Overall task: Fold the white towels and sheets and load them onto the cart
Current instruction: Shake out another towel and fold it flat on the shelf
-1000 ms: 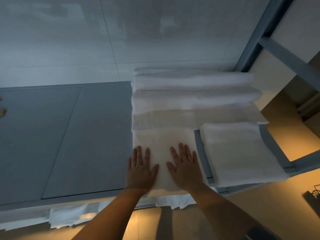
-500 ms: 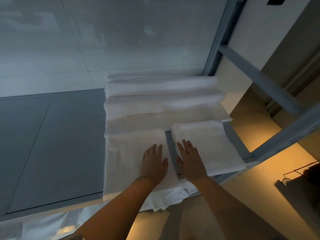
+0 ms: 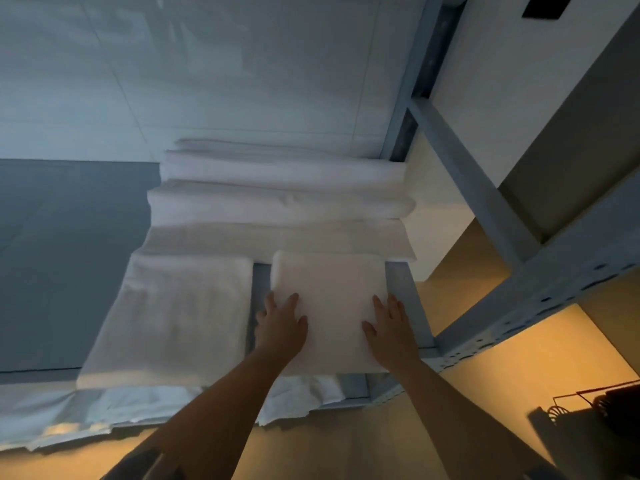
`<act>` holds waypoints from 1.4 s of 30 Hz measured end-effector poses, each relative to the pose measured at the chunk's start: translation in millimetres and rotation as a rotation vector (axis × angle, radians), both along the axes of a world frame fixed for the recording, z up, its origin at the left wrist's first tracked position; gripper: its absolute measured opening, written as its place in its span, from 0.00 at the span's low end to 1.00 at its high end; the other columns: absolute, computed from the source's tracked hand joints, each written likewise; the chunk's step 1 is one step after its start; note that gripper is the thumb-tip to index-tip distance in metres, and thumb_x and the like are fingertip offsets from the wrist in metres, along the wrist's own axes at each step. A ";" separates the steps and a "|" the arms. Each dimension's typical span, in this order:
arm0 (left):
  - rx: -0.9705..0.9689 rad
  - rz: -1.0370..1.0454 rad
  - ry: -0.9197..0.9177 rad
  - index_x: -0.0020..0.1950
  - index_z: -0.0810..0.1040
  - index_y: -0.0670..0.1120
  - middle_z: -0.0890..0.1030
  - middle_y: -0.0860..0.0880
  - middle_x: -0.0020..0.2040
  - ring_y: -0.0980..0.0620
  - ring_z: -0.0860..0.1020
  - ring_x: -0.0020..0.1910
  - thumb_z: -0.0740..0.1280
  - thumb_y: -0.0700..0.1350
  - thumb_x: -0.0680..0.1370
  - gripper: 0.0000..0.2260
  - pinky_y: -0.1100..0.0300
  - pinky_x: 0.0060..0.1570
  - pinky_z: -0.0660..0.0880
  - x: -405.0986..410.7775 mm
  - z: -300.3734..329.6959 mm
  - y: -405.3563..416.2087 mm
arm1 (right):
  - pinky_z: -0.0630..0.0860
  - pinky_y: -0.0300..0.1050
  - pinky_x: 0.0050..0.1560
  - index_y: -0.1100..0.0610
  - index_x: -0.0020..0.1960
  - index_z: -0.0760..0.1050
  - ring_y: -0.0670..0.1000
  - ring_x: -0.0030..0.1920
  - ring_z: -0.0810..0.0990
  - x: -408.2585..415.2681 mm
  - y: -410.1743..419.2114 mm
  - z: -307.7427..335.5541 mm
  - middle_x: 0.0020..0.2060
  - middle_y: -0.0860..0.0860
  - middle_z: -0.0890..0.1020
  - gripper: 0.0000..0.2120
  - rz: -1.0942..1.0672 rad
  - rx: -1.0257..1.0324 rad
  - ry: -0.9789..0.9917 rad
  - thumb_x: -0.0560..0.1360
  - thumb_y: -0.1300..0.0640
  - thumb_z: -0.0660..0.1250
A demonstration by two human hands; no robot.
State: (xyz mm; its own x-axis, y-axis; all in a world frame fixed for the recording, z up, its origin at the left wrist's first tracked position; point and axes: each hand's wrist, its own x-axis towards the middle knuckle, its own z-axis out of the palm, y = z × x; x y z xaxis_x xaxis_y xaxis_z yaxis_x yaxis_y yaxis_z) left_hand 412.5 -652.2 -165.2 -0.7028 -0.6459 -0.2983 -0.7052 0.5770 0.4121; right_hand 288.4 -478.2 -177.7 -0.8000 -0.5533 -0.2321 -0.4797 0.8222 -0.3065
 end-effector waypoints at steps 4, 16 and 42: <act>0.012 0.063 -0.015 0.74 0.60 0.59 0.56 0.41 0.72 0.36 0.64 0.66 0.60 0.55 0.79 0.23 0.46 0.64 0.66 1.2 -4.8 5.9 | 0.60 0.53 0.71 0.50 0.78 0.47 0.59 0.74 0.56 0.1 7.6 -5.4 0.76 0.55 0.54 0.30 -0.035 -0.055 -0.095 0.81 0.43 0.53; 0.065 0.060 0.055 0.74 0.62 0.56 0.55 0.41 0.73 0.37 0.72 0.63 0.60 0.51 0.80 0.21 0.49 0.62 0.71 34.3 -6.5 35.6 | 0.68 0.53 0.64 0.47 0.77 0.53 0.59 0.67 0.63 32.7 36.0 -5.2 0.67 0.56 0.65 0.29 -0.111 -0.053 -0.077 0.79 0.42 0.57; -0.355 0.046 0.123 0.73 0.61 0.52 0.55 0.47 0.72 0.44 0.62 0.66 0.58 0.46 0.80 0.21 0.50 0.55 0.73 49.2 57.2 12.5 | 0.74 0.47 0.44 0.44 0.73 0.64 0.57 0.47 0.78 54.8 -12.3 76.5 0.62 0.56 0.68 0.20 -0.076 -0.220 0.197 0.81 0.52 0.56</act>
